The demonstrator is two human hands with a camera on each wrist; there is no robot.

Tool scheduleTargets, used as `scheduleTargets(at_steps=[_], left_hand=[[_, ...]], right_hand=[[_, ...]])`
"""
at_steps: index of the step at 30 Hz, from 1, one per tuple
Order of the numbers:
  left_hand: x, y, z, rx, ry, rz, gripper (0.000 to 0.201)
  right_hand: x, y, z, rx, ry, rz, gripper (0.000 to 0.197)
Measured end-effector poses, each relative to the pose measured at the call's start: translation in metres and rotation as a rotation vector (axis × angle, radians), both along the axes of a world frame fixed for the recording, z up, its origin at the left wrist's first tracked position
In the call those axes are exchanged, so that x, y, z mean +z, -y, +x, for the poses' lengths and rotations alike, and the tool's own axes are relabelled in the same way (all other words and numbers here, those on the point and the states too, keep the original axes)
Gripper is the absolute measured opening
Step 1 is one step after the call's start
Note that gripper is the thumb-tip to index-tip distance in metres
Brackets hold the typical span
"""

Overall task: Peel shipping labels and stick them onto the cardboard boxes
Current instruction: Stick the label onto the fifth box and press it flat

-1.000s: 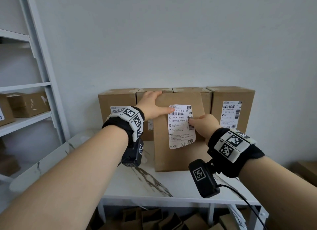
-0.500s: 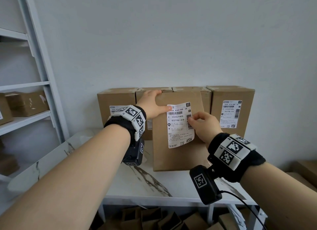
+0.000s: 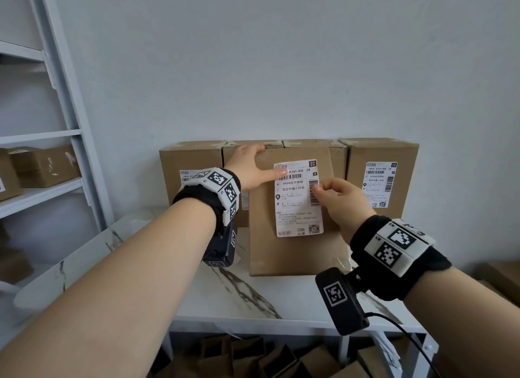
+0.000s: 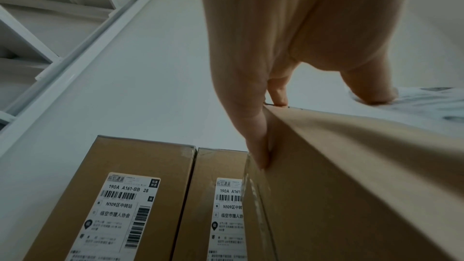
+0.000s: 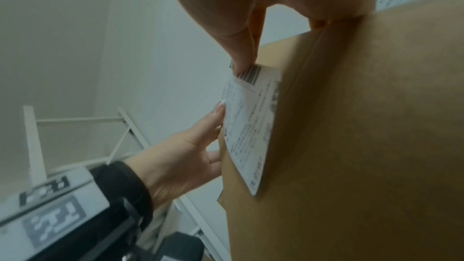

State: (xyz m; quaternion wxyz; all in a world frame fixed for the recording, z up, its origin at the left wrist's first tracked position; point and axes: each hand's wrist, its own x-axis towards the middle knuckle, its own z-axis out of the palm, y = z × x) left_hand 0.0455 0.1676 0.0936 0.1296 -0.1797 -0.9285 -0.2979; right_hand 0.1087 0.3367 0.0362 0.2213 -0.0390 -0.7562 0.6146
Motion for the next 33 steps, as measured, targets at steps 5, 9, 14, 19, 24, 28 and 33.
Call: scheduleTargets(at_steps=[5, 9, 14, 19, 24, 28, 33], left_hand=[[0.0012, 0.0002, 0.0015, -0.004, 0.002, 0.013, 0.084], [0.0010, 0.0003, 0.0020, -0.004, 0.001, 0.008, 0.083], [0.0012, -0.0006, 0.0018, -0.011, -0.004, 0.010, 0.082], [0.0000, -0.0009, -0.0004, -0.006, 0.000, 0.005, 0.082], [-0.0002, -0.0009, -0.0031, -0.003, -0.007, -0.006, 0.082], [-0.0007, -0.0009, -0.0046, 0.000, -0.015, -0.016, 0.079], [-0.0025, -0.0018, -0.0072, 0.011, -0.031, -0.031, 0.075]], right_hand=[[0.0034, 0.0001, -0.0020, -0.001, 0.027, 0.003, 0.024], [0.0032, 0.0040, -0.0034, -0.021, 0.050, 0.009, 0.024], [0.0030, 0.0046, -0.0052, -0.040, 0.086, -0.025, 0.028], [0.0027, 0.0052, -0.0068, -0.064, 0.103, -0.020, 0.027], [0.0024, 0.0061, -0.0060, -0.093, 0.099, 0.012, 0.027], [0.0012, 0.0065, -0.0059, -0.115, 0.094, 0.039, 0.029], [0.0008, 0.0068, -0.0074, -0.127, 0.098, 0.052, 0.029]])
